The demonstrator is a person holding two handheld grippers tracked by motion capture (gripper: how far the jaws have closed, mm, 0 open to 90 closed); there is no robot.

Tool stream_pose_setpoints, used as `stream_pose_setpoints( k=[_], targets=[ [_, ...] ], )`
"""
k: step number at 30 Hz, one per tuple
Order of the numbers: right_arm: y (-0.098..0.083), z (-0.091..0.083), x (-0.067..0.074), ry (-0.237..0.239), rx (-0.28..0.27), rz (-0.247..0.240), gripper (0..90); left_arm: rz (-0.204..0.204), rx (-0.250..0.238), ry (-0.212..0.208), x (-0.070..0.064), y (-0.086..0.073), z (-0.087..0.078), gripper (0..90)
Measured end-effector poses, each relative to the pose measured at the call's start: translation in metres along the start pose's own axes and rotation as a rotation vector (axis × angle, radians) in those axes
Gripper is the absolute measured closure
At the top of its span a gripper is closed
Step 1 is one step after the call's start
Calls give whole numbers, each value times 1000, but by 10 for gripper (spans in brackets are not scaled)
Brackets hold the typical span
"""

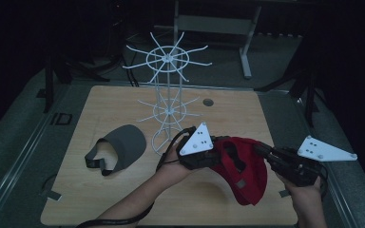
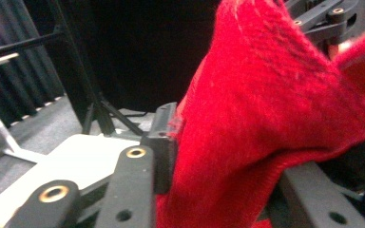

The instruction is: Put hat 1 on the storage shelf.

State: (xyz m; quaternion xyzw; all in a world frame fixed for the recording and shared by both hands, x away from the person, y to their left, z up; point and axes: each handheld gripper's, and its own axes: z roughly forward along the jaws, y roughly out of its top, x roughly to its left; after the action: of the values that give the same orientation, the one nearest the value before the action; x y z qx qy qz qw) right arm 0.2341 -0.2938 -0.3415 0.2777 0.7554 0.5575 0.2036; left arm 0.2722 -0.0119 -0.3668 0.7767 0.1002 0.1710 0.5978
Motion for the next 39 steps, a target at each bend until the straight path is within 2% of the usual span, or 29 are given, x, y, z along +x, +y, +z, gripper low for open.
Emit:
stream_pose_setpoints(
  k=[5,8,12,14,20,21,27,33,39],
  targets=[
    [-1,-1,-4,-17,-4,17,843,-24,-5,19,1,-6,-9,628],
    [-1,-2,-6,-30,-7,23,843,-41,-6,47,5,-11,-16,594],
    [0,-5,-9,-53,-15,30,843,-60,-10,84,8,-19,-26,594],
    [1,-6,-12,-66,-27,47,843,-81,-8,97,10,-25,-32,594],
    [6,-8,-22,-124,-69,102,844,-94,16,125,9,-43,-47,594],
    [9,-8,-24,-139,-82,117,844,-100,23,133,9,-47,-49,593],
    [26,-3,-31,-191,-113,122,843,-126,51,158,6,-68,-62,556],
    [53,3,-37,-209,-152,111,844,-185,75,171,-1,-96,-74,519],
    [81,12,-41,-217,-178,103,844,-228,102,176,-8,-121,-84,494]
  ],
)
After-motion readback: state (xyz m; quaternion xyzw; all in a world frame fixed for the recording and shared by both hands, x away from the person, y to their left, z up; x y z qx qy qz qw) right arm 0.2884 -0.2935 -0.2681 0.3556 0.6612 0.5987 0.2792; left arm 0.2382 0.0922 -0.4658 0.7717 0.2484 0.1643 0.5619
